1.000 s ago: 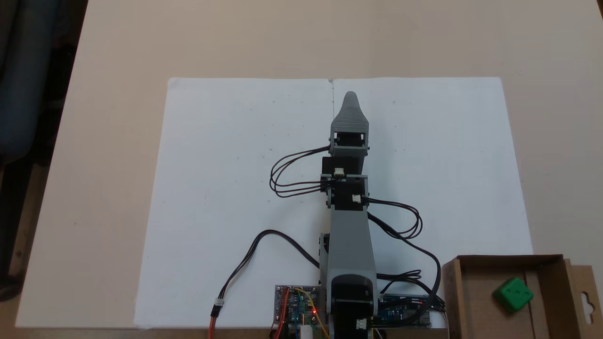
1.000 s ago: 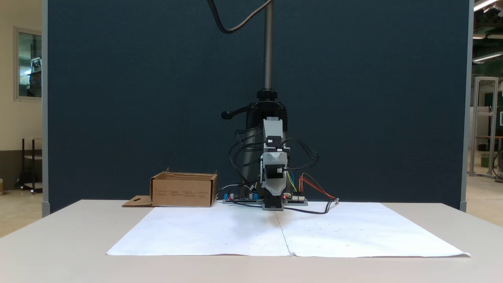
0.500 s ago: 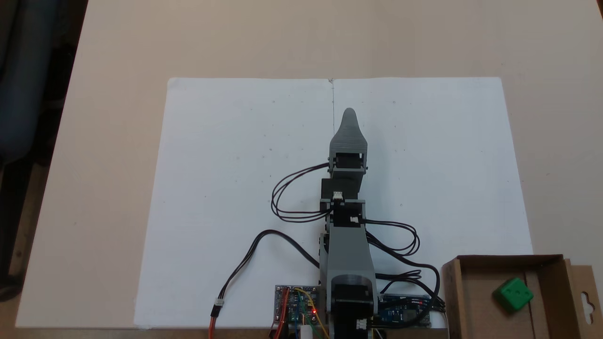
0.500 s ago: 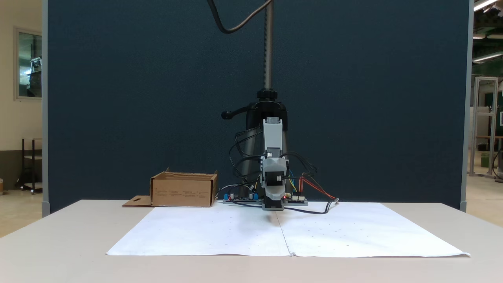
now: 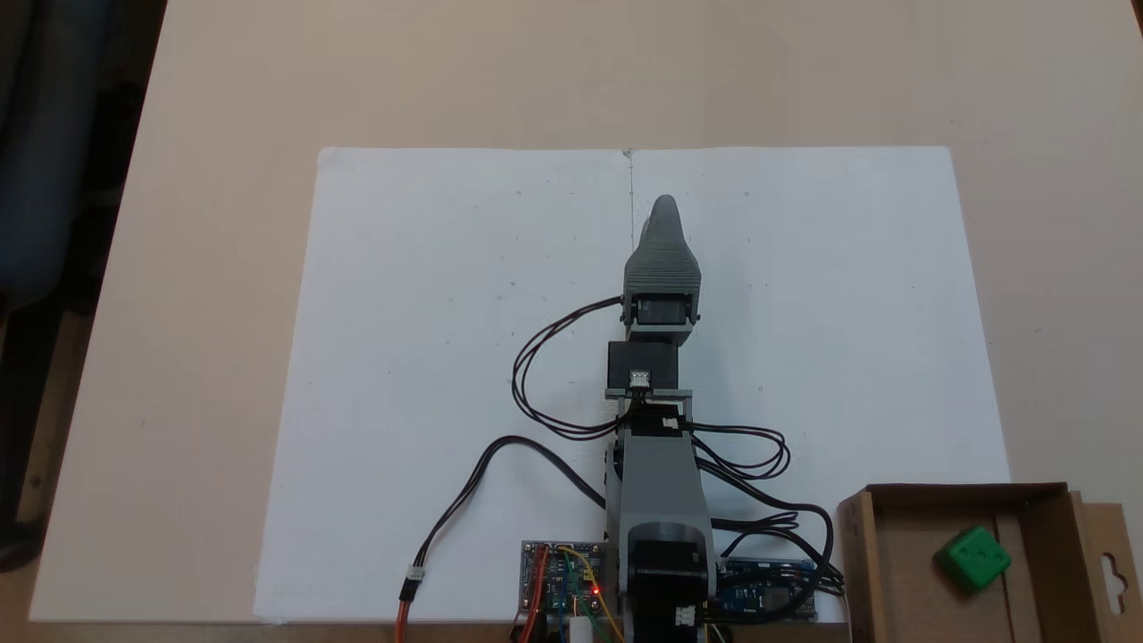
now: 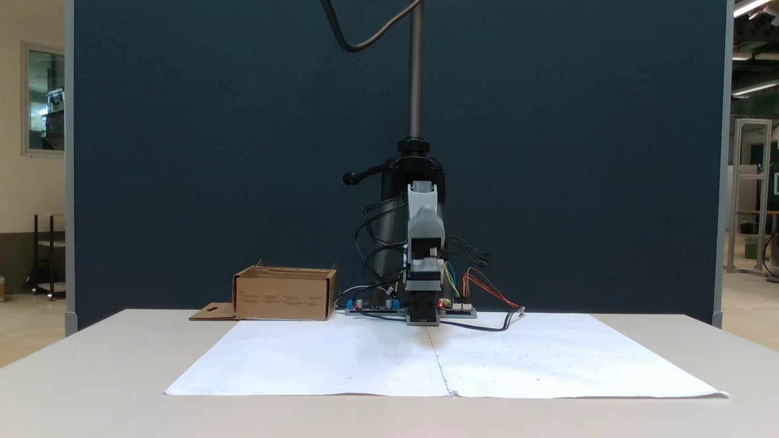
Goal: Grasp a green dice and put it in the bin.
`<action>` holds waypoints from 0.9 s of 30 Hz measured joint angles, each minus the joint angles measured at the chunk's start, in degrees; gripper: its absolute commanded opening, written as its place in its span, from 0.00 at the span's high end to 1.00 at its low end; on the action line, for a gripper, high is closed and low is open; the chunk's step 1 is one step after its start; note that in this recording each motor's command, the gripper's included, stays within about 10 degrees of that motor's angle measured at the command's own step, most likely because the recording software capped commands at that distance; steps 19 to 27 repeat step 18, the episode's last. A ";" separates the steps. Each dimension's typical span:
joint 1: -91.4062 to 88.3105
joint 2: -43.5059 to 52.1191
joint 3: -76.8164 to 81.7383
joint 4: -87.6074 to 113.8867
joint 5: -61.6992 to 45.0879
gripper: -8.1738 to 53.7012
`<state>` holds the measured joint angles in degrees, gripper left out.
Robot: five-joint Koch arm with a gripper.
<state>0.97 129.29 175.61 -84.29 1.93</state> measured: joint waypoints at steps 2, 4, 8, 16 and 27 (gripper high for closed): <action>0.00 0.00 0.00 -3.08 0.00 0.14; 0.00 0.00 0.00 -5.80 0.00 0.14; 0.00 0.00 0.00 -6.94 0.00 0.14; 0.00 0.00 0.00 -6.94 0.00 0.14; 0.00 0.00 0.00 -6.94 0.00 0.14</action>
